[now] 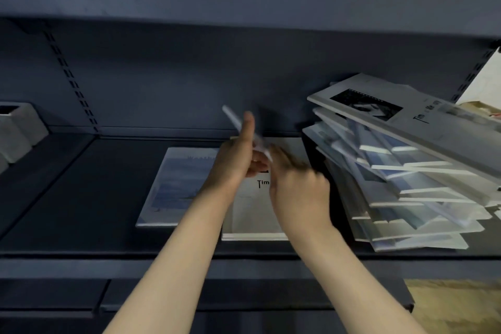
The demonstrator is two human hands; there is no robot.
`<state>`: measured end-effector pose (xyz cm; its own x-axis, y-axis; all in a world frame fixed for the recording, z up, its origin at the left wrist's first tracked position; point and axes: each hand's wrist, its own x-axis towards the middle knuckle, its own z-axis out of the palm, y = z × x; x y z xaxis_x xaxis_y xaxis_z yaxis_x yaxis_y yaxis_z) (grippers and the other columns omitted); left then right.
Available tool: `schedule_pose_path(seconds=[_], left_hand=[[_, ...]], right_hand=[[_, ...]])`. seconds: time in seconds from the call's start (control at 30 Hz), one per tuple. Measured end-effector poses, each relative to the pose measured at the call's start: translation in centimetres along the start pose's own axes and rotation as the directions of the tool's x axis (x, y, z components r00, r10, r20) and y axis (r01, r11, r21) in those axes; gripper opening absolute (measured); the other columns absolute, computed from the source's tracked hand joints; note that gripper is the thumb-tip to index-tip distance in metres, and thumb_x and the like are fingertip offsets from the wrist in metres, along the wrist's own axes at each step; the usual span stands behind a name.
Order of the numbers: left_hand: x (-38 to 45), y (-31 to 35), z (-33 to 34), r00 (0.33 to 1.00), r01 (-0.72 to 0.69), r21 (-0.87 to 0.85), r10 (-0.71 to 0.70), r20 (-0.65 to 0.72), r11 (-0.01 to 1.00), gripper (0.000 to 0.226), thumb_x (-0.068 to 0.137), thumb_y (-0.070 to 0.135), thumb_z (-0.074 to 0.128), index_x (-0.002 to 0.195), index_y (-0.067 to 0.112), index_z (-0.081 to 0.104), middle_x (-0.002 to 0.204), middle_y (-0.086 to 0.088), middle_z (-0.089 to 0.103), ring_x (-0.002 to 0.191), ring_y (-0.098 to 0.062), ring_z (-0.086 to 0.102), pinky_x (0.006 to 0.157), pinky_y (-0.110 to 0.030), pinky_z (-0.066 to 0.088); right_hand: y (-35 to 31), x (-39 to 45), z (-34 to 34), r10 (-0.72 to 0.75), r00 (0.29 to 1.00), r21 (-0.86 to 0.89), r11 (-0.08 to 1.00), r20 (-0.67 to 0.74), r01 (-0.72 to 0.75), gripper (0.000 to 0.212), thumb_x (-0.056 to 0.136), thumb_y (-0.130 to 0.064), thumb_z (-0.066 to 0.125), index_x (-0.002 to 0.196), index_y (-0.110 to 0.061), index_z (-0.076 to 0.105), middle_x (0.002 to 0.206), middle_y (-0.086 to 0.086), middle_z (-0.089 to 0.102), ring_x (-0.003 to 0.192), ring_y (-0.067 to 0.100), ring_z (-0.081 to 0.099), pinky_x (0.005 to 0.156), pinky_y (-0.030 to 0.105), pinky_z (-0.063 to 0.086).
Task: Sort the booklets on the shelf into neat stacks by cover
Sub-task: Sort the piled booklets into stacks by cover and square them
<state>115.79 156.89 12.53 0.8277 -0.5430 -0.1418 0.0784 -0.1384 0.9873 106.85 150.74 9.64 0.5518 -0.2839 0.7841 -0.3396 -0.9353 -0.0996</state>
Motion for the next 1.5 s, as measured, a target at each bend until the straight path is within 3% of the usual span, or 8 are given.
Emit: schedule_pose_path(seconds=[0.13,0.27,0.4,0.67,0.87,1.07,1.33,1.5], left_hand=[[1.1,-1.3,-0.1,0.991,0.002,0.210,0.026,-0.132,0.978,0.041,0.087,0.049,0.055,0.070,0.012,0.060,0.067,-0.002,0.065,0.045,-0.004,0.060,0.035,-0.010,0.038],[1.5,-2.6,-1.2,0.992,0.032,0.231,-0.002,-0.129,0.973,0.022,0.088,0.023,0.056,0.084,0.003,0.064,0.083,-0.013,0.066,0.066,-0.018,0.060,0.055,-0.021,0.044],[1.9,-3.1,-3.8,0.983,0.011,0.204,0.027,-0.184,0.979,0.015,0.092,0.022,0.052,0.093,0.012,0.063,0.089,-0.008,0.064,0.077,-0.019,0.059,0.064,-0.025,0.044],[3.7,-2.9,-12.8,0.957,-0.027,0.296,0.110,-0.268,0.955,0.028,0.090,0.039,0.056,0.109,0.019,0.062,0.108,-0.006,0.066,0.098,-0.025,0.062,0.092,-0.043,0.049],[3.1,-5.3,-15.6,0.964,0.046,0.428,0.073,-0.257,0.902,0.025,0.094,0.041,0.048,0.114,0.029,0.057,0.101,-0.003,0.063,0.077,-0.018,0.059,0.066,-0.026,0.043],[3.8,-8.0,-16.2,0.952,0.101,0.463,0.049,-0.301,0.880,0.051,0.093,0.037,0.050,0.138,0.013,0.044,0.133,-0.007,0.052,0.118,-0.029,0.051,0.088,-0.033,0.040],[4.2,-9.2,-16.1,0.941,0.121,0.694,0.140,-0.308,0.710,0.039,0.092,0.033,0.052,0.063,0.007,0.050,0.071,-0.013,0.051,0.078,-0.033,0.057,0.061,-0.030,0.032],[4.6,-9.1,-15.2,0.928,0.109,0.770,0.212,-0.306,0.629,0.036,0.093,0.032,0.050,0.073,0.003,0.054,0.082,-0.022,0.059,0.084,-0.037,0.057,0.064,-0.031,0.032]], right_hand=[[-0.7,-1.6,0.7,-0.054,0.993,0.044,0.998,0.106,0.049,0.017,0.079,-0.005,0.060,0.091,-0.012,0.070,0.076,0.000,0.071,0.058,0.013,0.067,0.041,0.020,0.043],[-1.2,-2.4,0.5,-0.112,0.961,0.142,0.987,0.252,0.077,0.021,0.075,-0.021,0.073,0.094,-0.013,0.069,0.076,-0.002,0.069,0.061,0.012,0.066,0.045,0.019,0.044],[-0.4,-2.1,-0.3,-0.187,0.893,0.323,0.945,0.409,0.050,0.048,0.090,-0.056,0.034,0.104,-0.021,0.064,0.090,-0.005,0.069,0.079,0.015,0.065,0.057,0.023,0.047],[3.8,-3.1,3.7,0.001,0.847,0.094,0.994,0.532,-0.060,0.043,0.091,-0.033,0.029,0.093,-0.010,0.065,0.092,0.006,0.065,0.093,0.025,0.061,0.069,0.030,0.050],[4.1,-3.8,5.2,0.040,0.836,0.072,0.993,0.547,-0.095,0.033,0.092,-0.028,0.043,0.102,-0.008,0.067,0.110,0.008,0.063,0.113,0.029,0.054,0.091,0.042,0.049],[3.0,-3.4,5.5,-0.002,0.803,0.127,0.988,0.596,-0.093,0.030,0.095,-0.027,0.045,0.116,-0.012,0.061,0.124,0.004,0.056,0.124,0.022,0.044,0.096,0.033,0.040],[2.5,-3.9,5.9,0.003,0.804,0.157,0.980,0.595,-0.121,0.028,0.095,-0.023,0.044,0.112,-0.011,0.062,0.117,0.005,0.059,0.113,0.021,0.052,0.087,0.033,0.048],[2.5,-4.0,6.0,0.008,0.792,0.156,0.979,0.610,-0.131,0.028,0.096,-0.025,0.041,0.113,-0.013,0.060,0.118,0.002,0.057,0.113,0.018,0.050,0.087,0.032,0.049]])
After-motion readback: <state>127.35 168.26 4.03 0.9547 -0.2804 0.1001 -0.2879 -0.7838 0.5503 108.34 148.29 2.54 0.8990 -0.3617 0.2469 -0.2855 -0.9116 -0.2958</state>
